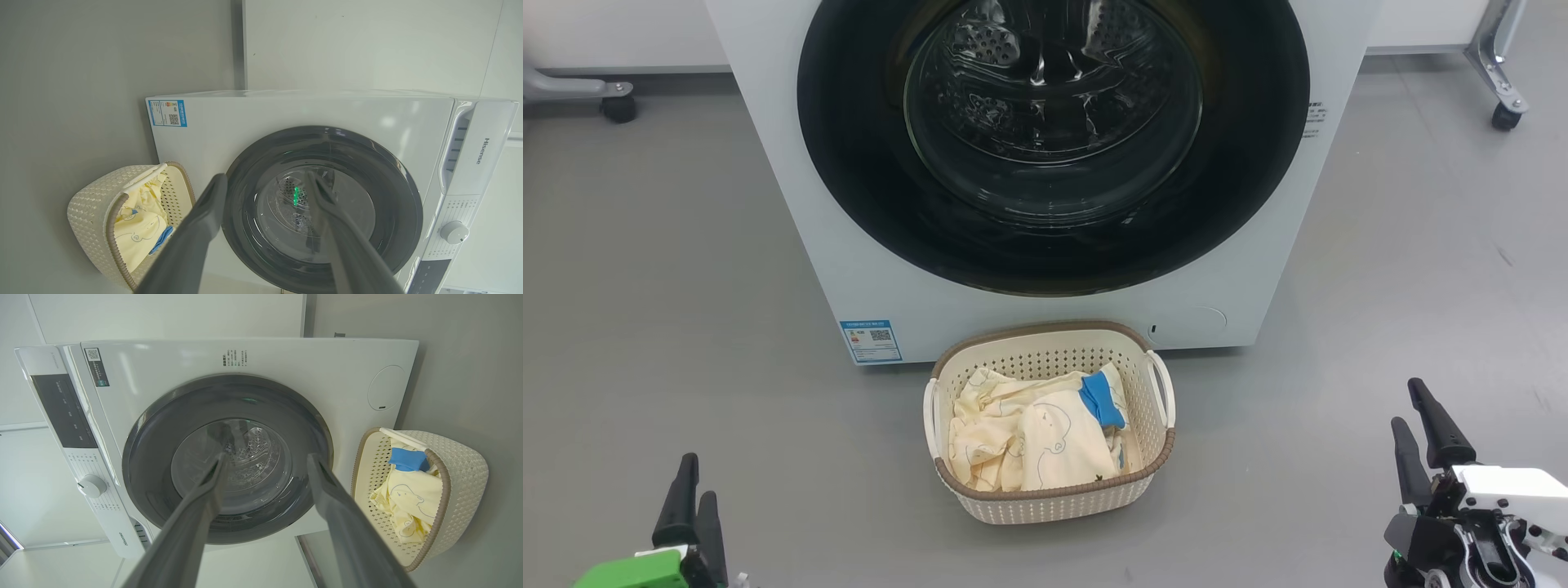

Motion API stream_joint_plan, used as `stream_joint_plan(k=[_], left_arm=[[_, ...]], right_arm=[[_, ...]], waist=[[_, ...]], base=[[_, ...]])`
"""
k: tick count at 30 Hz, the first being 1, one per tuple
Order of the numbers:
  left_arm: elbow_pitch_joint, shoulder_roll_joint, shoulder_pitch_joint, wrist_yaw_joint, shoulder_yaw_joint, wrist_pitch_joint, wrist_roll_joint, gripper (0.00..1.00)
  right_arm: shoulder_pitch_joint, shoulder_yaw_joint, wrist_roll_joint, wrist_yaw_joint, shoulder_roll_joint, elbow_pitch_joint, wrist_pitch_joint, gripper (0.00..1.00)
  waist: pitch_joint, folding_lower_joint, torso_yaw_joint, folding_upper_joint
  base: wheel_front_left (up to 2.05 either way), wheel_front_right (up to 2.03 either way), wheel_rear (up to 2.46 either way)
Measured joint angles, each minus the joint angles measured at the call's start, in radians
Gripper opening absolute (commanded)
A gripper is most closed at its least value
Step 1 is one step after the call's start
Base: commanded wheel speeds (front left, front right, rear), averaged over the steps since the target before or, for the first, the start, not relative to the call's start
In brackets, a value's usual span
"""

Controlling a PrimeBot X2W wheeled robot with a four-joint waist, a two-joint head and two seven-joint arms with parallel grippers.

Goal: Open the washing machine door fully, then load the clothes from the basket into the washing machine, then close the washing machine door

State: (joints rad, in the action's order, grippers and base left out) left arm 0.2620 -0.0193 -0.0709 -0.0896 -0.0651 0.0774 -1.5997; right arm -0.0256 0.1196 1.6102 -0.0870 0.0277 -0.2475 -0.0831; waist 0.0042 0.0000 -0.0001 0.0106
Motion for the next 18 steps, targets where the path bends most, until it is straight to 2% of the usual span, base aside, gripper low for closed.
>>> stream_joint_plan(k=[18], left_arm=[[-0.039, -0.002, -0.029, -0.004, 0.024, -0.061, 0.040, 1.00]], right_arm=[[-0.008, -0.022, -0.046, -0.002, 0.016, 0.067, 0.028, 1.00]], waist=[[0.012, 0.0000, 0.001, 0.0000]], base=[[0.00, 0.00, 0.00]])
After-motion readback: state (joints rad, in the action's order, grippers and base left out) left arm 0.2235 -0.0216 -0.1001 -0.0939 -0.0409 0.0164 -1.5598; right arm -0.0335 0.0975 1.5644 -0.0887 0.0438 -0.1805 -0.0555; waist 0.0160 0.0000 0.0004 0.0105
